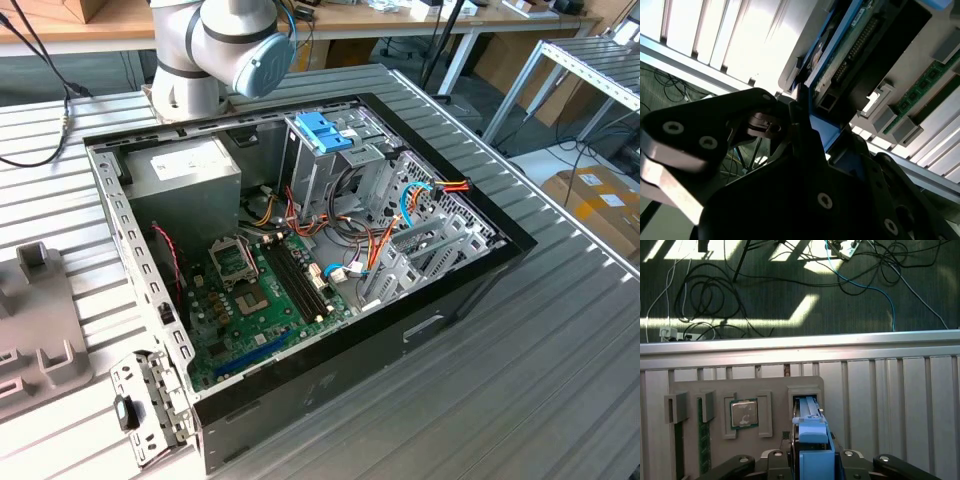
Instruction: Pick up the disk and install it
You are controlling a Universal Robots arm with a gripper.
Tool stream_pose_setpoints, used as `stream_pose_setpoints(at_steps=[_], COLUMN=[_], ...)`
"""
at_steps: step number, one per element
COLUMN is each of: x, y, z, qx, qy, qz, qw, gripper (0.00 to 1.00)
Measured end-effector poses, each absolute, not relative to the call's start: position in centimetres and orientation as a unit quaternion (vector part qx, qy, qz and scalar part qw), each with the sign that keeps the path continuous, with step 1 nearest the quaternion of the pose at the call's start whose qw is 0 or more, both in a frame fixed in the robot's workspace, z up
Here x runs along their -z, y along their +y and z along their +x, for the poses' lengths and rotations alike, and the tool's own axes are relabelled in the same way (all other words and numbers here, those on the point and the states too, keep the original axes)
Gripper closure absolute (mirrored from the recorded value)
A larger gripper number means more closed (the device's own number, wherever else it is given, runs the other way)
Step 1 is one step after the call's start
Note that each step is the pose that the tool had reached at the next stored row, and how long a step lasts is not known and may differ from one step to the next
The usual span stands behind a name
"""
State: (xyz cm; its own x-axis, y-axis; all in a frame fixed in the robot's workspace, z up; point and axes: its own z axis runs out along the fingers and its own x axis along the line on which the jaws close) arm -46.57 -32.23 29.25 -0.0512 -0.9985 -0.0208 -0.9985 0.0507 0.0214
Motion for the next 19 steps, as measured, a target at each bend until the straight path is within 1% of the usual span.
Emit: stream_pose_setpoints(at_steps=[19], x=[-29.61], y=[-32.04], z=[-46.56], qx=[-0.015], qy=[0.725], qz=[-0.689], qw=[0.000], gripper=[0.63])
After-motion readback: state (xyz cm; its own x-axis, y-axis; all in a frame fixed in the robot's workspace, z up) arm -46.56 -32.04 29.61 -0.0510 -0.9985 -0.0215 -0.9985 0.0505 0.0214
